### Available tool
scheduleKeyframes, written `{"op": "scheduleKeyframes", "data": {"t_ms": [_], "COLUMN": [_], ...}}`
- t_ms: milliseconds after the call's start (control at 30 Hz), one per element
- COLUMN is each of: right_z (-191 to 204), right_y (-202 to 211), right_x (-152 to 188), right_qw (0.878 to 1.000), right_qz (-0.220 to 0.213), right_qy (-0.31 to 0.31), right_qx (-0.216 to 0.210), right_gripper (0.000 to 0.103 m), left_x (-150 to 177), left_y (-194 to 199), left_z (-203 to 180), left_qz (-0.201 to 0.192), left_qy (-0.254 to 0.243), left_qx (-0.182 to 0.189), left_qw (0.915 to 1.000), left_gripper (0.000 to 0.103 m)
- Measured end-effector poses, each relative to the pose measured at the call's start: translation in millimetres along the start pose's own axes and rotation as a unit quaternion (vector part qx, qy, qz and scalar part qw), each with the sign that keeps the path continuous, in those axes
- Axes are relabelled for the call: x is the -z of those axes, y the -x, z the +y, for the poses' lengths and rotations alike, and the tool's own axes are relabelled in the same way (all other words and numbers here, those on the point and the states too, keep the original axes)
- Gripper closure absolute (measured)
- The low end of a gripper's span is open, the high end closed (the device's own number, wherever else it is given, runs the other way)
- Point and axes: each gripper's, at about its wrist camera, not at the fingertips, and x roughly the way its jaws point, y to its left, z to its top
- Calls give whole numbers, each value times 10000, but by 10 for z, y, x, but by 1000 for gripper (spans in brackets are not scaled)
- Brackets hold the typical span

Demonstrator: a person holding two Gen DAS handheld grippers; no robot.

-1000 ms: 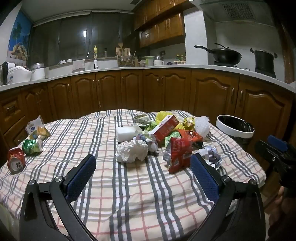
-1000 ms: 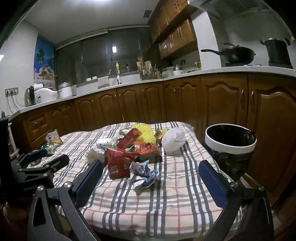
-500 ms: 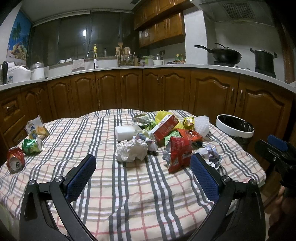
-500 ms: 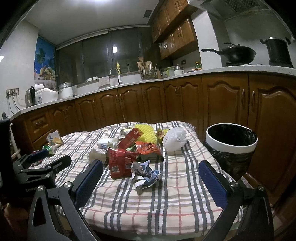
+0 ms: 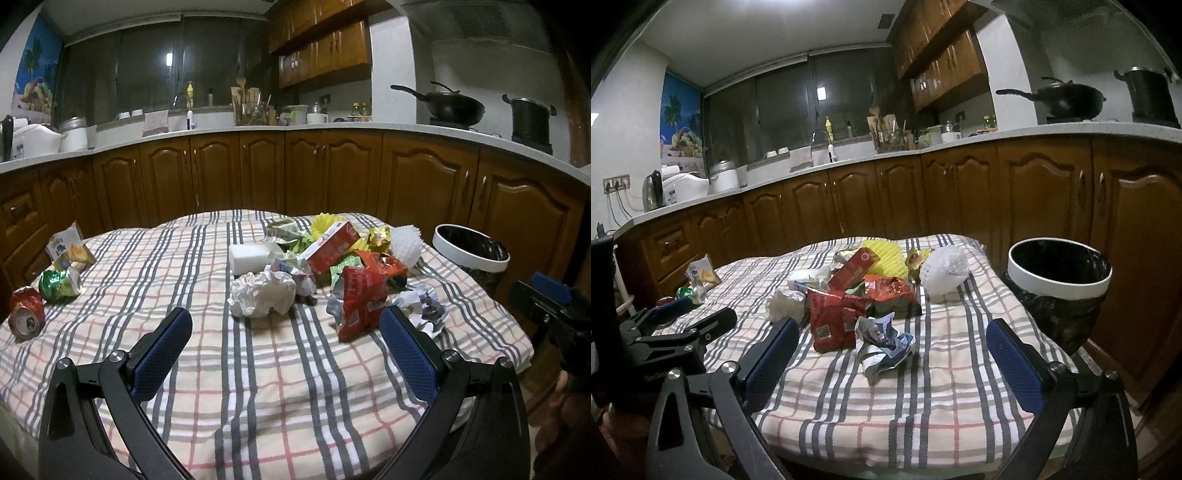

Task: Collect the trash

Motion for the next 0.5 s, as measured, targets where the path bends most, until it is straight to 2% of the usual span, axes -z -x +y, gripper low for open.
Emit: {"op": "scheduleKeyframes", "data": {"t_ms": [267,333,400,500], "right_z": [-115,-156,-180,-243], "right_y": [-163,-227,-300,-451], "right_x": [22,18,17,30], "right_qw": [9973,9963,9959,9936], "right_qz": [394,531,450,696], "right_qy": [-494,-527,-575,-644], "right_qx": [-370,-421,-538,-617], "right_gripper": [23,30,36,47], "left_x": [-52,-77,-103,-137], "left_y": [-192,-267,-367,-534], "left_z": [2,-14,-43,-99], "left_qz": [242,357,533,800], "left_qy": [-28,-48,-67,-90], "left_qx": [150,228,339,493], "left_qw": [9996,9991,9980,9955], "left_gripper": [2,5,9,17]}}
